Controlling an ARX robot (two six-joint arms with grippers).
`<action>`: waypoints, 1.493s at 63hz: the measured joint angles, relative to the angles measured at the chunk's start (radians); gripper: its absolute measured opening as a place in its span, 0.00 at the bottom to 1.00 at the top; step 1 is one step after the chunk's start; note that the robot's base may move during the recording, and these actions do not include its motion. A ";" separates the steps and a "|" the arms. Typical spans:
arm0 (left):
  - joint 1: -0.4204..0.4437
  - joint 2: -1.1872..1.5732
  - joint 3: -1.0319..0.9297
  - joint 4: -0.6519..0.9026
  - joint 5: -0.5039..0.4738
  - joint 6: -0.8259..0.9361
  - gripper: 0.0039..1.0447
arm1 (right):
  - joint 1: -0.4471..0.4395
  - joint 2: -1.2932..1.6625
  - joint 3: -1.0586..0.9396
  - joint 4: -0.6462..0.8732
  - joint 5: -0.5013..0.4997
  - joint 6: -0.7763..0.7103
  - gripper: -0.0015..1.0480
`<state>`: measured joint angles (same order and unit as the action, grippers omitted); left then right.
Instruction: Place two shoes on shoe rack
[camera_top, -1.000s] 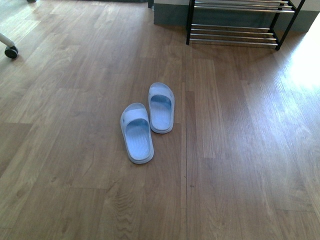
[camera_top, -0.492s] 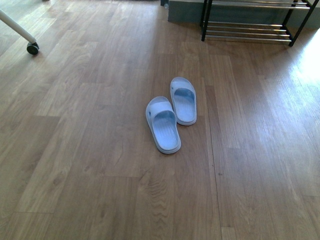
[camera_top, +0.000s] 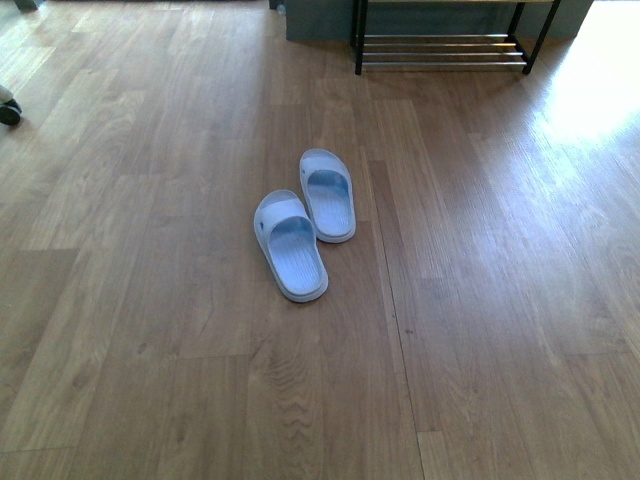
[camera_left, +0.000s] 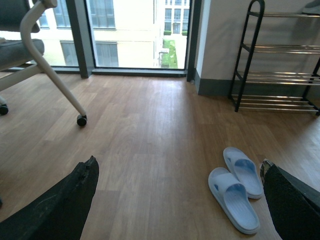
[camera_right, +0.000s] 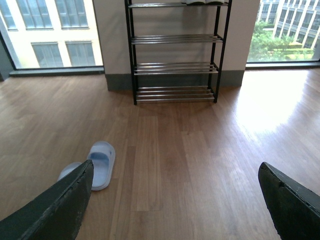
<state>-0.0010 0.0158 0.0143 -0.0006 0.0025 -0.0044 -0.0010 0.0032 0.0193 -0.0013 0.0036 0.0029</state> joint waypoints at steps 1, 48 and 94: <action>0.000 0.000 0.000 0.000 -0.001 0.000 0.91 | 0.000 0.000 0.000 0.000 0.000 0.000 0.91; 0.000 0.000 0.000 0.000 -0.002 0.000 0.91 | 0.001 0.000 0.000 0.000 -0.003 0.000 0.91; 0.000 0.000 0.000 0.000 -0.002 0.000 0.91 | 0.000 0.000 0.000 0.000 -0.003 0.000 0.91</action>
<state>-0.0006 0.0158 0.0143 -0.0006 0.0002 -0.0044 -0.0006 0.0032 0.0193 -0.0013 0.0010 0.0029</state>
